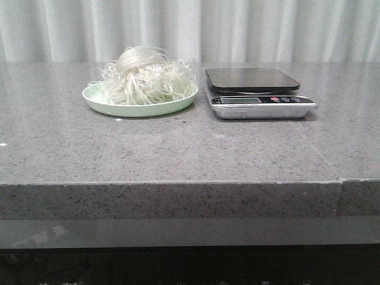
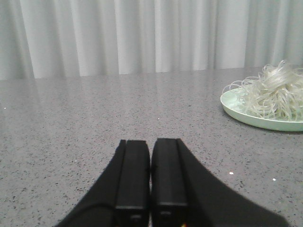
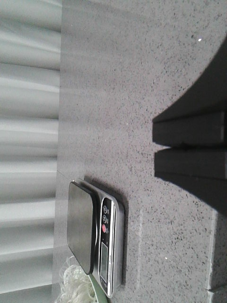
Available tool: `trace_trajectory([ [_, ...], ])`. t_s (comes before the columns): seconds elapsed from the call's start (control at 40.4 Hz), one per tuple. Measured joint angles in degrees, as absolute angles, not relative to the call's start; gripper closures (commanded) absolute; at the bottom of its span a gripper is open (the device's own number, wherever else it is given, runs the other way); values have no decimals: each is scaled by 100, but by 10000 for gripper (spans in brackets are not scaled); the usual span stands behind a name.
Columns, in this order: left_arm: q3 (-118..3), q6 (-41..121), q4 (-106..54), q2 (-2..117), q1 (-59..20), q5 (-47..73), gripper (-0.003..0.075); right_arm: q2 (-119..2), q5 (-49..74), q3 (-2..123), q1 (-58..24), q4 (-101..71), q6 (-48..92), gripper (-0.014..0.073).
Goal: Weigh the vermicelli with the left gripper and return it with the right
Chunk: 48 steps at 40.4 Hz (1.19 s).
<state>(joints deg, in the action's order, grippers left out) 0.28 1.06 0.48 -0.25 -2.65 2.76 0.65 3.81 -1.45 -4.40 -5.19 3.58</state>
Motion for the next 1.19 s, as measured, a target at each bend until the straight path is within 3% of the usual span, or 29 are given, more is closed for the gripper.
trace_trajectory([
  [0.668,28,106,48,-25,-265,276,565,65,222,-145,-440,-519,358,462],
  [0.817,28,106,48,-25,-265,-196,565,65,102,-101,-440,-688,318,462],
  [0.941,-84,106,48,-25,-265,-546,565,65,410,433,-440,-772,306,462],
  [1.188,-1858,106,48,122,-265,599,565,-248,1300,2157,-440,-772,257,462],
])
